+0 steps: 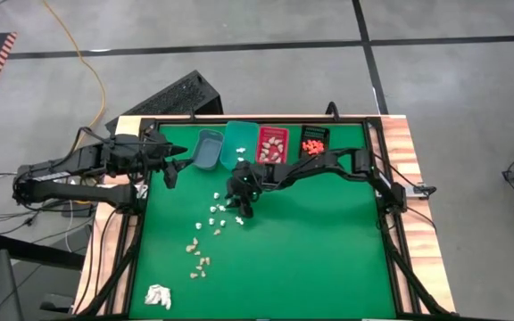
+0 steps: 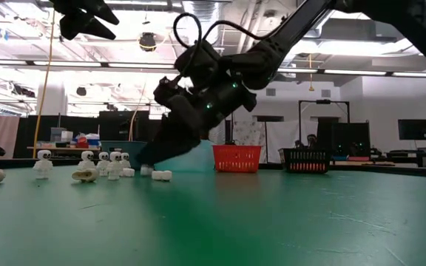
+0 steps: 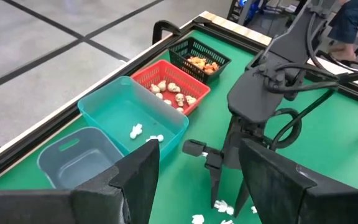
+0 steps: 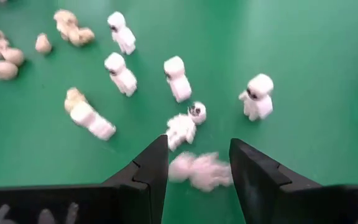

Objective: Sort Halloween decoration
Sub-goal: Put the white skeleton toy into the light blue bin

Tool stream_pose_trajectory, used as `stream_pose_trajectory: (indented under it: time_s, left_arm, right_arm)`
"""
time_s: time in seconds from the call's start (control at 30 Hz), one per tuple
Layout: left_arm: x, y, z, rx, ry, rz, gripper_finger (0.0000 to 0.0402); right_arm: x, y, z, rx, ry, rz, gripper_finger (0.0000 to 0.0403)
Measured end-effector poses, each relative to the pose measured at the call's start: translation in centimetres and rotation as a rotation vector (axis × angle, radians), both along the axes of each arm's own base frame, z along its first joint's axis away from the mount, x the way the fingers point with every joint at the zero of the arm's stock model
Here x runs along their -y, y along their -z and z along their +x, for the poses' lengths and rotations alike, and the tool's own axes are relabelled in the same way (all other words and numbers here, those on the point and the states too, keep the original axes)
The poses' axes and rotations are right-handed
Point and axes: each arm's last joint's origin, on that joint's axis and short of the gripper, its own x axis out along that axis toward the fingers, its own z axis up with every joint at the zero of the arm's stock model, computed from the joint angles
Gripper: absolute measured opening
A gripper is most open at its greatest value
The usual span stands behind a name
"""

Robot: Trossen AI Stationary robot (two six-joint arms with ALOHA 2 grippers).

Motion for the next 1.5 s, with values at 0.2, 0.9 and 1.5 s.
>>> stream_pose_trajectory:
  time_s: [0.2,0.9,1.5]
  left_arm:
    - [0.0,0.1,0.0,-0.01,-0.005,-0.001,0.021]
    - [0.0,0.2,-0.1,-0.023,-0.021,-0.005,0.021]
    - [0.0,0.4,-0.2,-0.046,-0.024,-0.004,0.021]
  right_arm:
    - [0.0,0.6,0.1,-0.027,0.051,0.029,0.0147]
    - [0.9,-2.4,-0.6,-0.015,0.107,0.035,0.0004]
    - [0.2,-7.3,-1.6,0.159,-0.17,-0.068,0.0112]
